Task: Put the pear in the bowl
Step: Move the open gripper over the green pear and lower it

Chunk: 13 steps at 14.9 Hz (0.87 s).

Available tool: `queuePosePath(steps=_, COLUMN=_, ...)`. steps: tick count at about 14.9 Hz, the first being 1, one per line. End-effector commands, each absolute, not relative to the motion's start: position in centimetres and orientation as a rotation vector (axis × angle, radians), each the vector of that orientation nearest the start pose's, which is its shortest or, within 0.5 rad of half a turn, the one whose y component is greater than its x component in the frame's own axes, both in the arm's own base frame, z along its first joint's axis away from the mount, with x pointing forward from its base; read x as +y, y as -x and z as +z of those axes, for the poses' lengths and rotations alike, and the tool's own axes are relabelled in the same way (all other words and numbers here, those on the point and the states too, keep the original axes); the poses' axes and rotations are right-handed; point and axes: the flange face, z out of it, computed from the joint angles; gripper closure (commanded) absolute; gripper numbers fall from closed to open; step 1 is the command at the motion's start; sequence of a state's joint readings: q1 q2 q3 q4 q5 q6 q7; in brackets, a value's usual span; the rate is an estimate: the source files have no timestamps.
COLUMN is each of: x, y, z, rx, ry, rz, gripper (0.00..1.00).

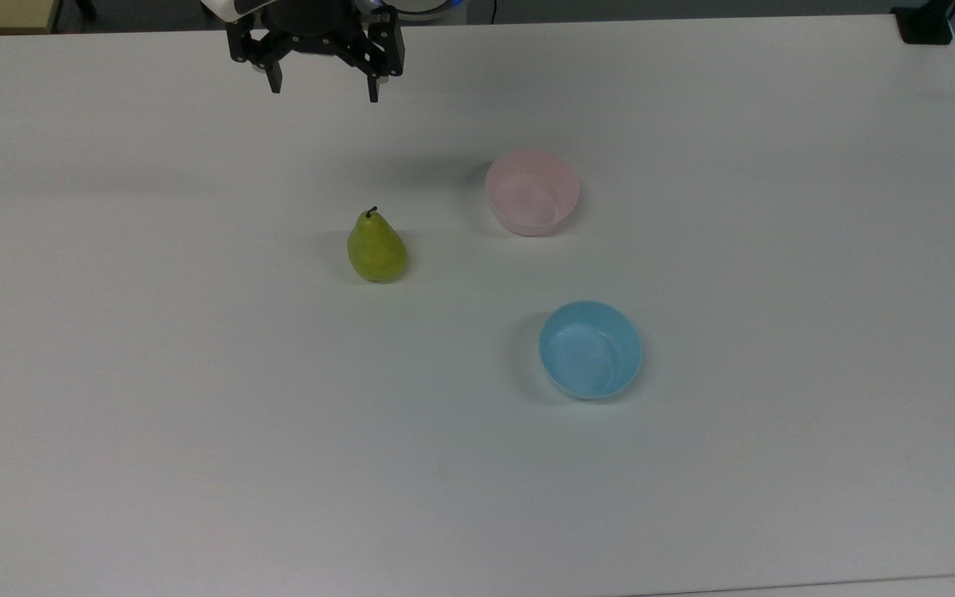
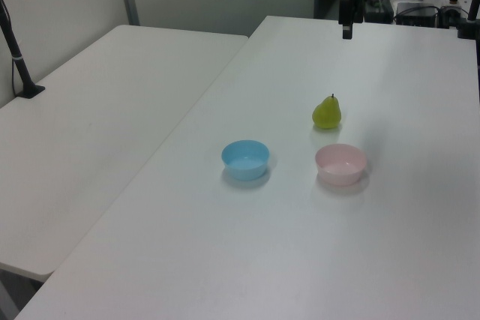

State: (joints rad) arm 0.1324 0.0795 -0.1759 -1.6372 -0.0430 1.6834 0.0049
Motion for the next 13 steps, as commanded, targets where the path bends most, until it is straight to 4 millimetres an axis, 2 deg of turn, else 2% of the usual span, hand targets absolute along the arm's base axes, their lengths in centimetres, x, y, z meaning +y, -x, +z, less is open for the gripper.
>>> queuePosePath(steps=1, x=-3.7, y=-57.6, z=56.2, rx=0.112, ry=3.195, rz=0.066, gripper=0.0)
queuePosePath(steps=8, x=-3.5, y=-57.6, z=56.2, rx=0.119, ry=3.181, rz=0.063, gripper=0.0)
queuePosePath(steps=11, x=-2.7, y=-58.4, z=55.0, rx=0.088, ry=3.19, rz=0.077, gripper=0.0)
queuePosePath(steps=13, x=-1.1, y=-59.7, z=54.0, rx=0.049, ry=3.2, rz=0.067, gripper=0.0)
